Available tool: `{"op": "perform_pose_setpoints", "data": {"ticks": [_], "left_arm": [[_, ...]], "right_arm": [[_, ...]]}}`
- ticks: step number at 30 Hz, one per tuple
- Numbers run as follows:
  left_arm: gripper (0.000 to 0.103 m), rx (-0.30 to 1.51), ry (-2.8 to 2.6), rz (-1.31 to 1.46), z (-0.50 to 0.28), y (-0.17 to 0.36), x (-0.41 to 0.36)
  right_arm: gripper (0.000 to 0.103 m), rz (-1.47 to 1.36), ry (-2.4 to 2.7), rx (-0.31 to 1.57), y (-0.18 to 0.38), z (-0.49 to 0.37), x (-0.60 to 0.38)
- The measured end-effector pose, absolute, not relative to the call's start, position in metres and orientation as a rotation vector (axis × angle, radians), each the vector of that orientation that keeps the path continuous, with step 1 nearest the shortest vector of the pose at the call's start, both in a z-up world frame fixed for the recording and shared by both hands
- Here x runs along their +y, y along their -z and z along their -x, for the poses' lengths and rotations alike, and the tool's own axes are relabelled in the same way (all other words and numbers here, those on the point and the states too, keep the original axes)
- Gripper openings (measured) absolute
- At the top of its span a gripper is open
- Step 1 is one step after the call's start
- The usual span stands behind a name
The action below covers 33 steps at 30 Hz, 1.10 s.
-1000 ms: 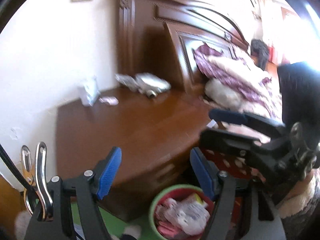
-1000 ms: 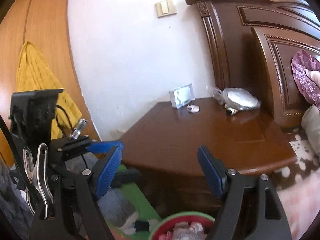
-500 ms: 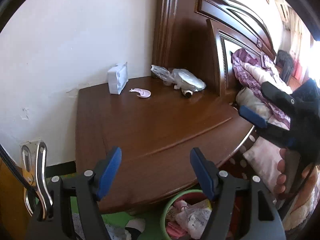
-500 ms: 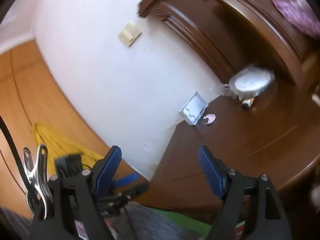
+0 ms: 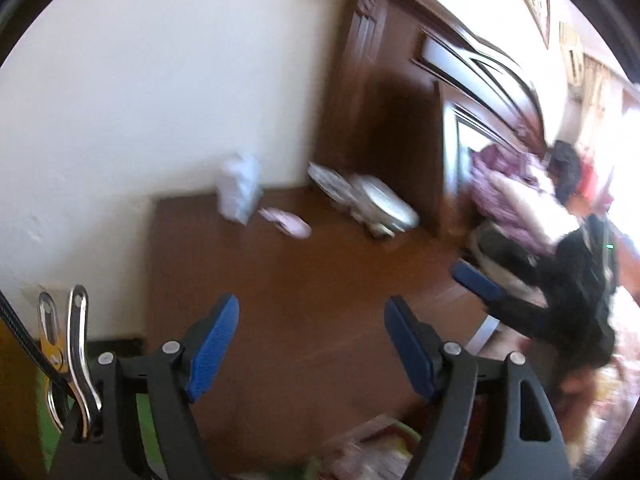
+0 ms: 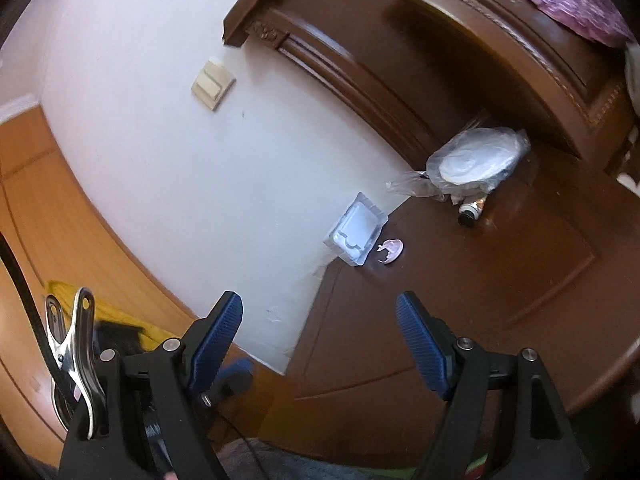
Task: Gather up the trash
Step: 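Raise both open grippers back up toward the nightstand, then close the left gripper on the white box while the right gripper closes on the clear plastic bag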
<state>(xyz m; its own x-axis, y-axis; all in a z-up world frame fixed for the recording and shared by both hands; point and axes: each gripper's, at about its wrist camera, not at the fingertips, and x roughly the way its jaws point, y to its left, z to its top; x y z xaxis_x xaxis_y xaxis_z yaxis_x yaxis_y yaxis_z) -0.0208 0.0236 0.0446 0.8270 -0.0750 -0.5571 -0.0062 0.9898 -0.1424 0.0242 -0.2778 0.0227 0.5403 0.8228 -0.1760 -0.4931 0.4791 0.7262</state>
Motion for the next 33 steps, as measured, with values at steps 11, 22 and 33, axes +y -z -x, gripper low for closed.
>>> {"op": "perform_pose_setpoints", "data": {"ticks": [11,22,33], "left_arm": [[0.079,0.642,-0.064,0.126,-0.035,-0.036,0.064],[0.079,0.702,-0.057,0.106,-0.124,-0.026,0.088],[0.079,0.776,-0.209,0.074,-0.215,-0.015,0.099]], "right_arm": [[0.081,-0.413,-0.714,0.617,-0.022,-0.048,-0.238],[0.081,-0.251,-0.450,0.745,-0.030,-0.110,-0.254],[0.081,0.270,-0.205,0.789,-0.018,-0.192,-0.205]]}}
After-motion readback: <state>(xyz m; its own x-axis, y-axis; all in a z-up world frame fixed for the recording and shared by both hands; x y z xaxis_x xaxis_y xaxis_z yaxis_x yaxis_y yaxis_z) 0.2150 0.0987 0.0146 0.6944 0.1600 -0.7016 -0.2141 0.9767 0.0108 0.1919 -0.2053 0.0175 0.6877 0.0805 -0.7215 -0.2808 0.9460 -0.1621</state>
